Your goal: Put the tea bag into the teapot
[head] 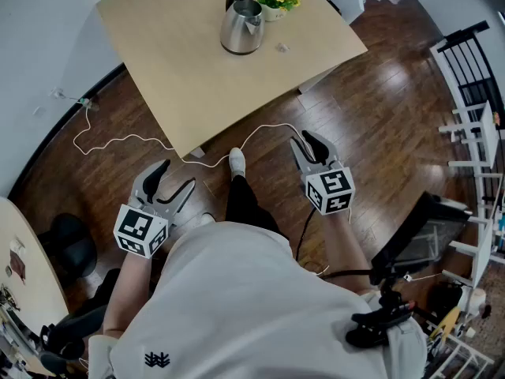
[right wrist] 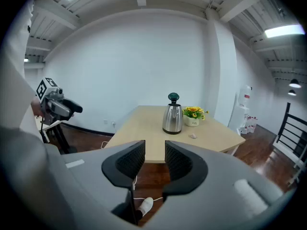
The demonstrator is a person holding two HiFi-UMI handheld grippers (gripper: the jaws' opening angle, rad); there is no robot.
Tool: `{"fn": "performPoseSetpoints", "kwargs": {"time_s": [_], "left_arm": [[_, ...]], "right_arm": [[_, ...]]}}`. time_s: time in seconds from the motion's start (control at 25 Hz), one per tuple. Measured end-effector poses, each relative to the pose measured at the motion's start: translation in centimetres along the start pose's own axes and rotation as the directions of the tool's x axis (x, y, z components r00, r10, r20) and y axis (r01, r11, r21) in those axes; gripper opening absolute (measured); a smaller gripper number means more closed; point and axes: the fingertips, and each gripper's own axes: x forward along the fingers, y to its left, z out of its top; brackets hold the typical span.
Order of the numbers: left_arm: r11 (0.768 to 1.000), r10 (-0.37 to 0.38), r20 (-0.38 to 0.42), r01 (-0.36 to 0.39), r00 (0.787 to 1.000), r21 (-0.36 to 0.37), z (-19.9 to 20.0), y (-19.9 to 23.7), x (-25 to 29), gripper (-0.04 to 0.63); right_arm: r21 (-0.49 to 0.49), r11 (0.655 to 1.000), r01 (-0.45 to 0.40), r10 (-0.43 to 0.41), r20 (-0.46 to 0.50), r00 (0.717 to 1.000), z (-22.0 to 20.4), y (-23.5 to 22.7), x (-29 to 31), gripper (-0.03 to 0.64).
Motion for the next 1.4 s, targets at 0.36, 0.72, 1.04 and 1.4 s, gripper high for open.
{"fn": "performPoseSetpoints", "kwargs": {"time_s": [0.36, 0.72, 1.04, 1.4], "left_arm": [[0.999, 0.053, 0.016, -0.053, 0.998, -0.009, 10.9, 5.3, 13.2, 0.293], [0.989, 0.139, -0.023, -0.14, 0.99, -0.052, 15.0, 8.8, 19.0, 0.293], [0.984, 0.175, -0.043, -0.175, 0.984, -0.013, 16.1, 10.6, 19.9, 0.293], [0.978, 0.209, -0.031, -0.209, 0.978, -0.016, 16.3, 12.1, 19.0, 0.293]], "right_arm": [[-0.086, 0.995, -0.046, 0.04, -0.07, 0.997, 4.5, -15.1, 17.2, 0.14], [-0.106, 0.992, -0.073, 0.047, -0.235, 0.971, 0.9, -25.0, 32.3, 0.149], [-0.055, 0.997, -0.053, 0.03, -0.348, 0.937, -3.6, -27.5, 38.7, 0.15], [-0.014, 0.999, -0.04, 0.032, -0.347, 0.937, -4.4, -27.6, 39.0, 0.06]]}}
